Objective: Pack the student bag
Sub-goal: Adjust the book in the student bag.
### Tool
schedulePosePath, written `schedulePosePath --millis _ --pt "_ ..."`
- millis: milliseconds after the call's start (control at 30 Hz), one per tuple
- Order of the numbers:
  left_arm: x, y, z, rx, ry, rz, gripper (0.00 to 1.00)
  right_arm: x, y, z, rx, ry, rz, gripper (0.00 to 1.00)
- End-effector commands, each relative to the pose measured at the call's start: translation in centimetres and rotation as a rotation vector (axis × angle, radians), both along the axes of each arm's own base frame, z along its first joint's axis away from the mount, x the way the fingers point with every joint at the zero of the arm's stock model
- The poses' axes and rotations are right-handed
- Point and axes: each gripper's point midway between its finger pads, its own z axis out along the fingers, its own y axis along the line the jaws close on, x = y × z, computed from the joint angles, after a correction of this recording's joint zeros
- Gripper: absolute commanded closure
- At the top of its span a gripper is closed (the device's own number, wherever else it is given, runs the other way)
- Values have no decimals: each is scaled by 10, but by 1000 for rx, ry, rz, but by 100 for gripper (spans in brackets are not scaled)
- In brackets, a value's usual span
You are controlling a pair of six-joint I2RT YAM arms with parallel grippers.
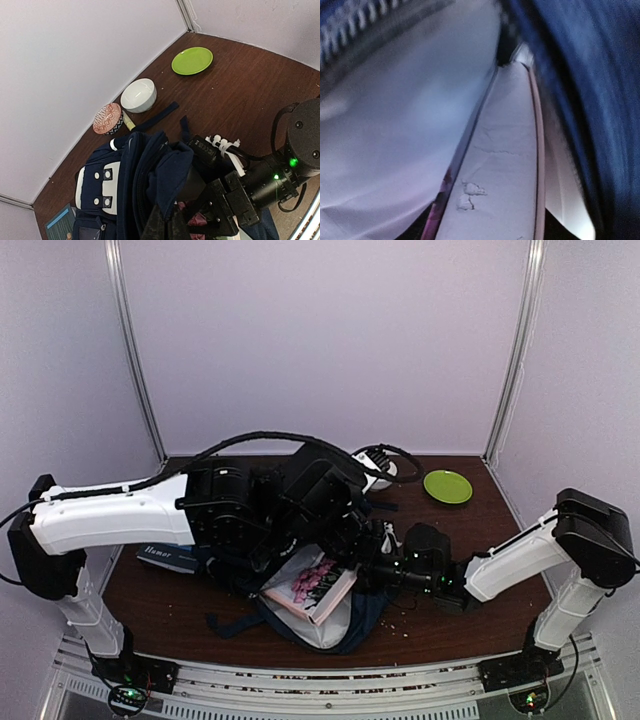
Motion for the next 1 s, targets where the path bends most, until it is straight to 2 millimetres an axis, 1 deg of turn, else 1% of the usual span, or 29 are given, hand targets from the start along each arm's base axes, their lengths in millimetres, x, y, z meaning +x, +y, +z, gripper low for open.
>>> schedulePosePath --millis 0,67,100,133,167,233,367,433,533,633,767,900,967 --pt "9 -12 42 -266 2 30 100 -20 -2 -9 -70 21 73 47" --pt "8 -14 46 -277 0 20 100 -18 -4 -12 -96 18 55 58" --pt "8 -14 49 -280 -4 17 100 -16 -7 -9 -81 13 31 62" --pt "8 -13 54 -284 -8 17 100 -12 -14 -8 -55 5 -6 64" --pt "8 -10 60 -291 -13 15 100 -8 -21 -2 -19 -7 -41 67" --pt "8 -2 75 -309 -30 22 100 -4 -31 10 44 -35 -89 71" --pt "10 18 104 -326 -88 50 100 -1 -44 33 133 -90 -143 76" --pt "14 29 112 -305 -126 80 100 0 -53 38 147 -93 -175 78" --pt "23 45 116 -249 -194 156 100 -1 -67 28 81 -54 -216 79" --pt "29 55 118 -191 -256 211 100 -5 -77 22 -26 -35 -223 80" --pt "34 57 123 -137 -322 232 100 -10 -84 30 -124 -47 -204 80" --pt "41 53 116 -67 -361 253 100 -14 -99 38 -218 -70 -210 80" --pt "44 51 111 -53 -361 259 100 -16 -109 46 -246 -90 -221 81"
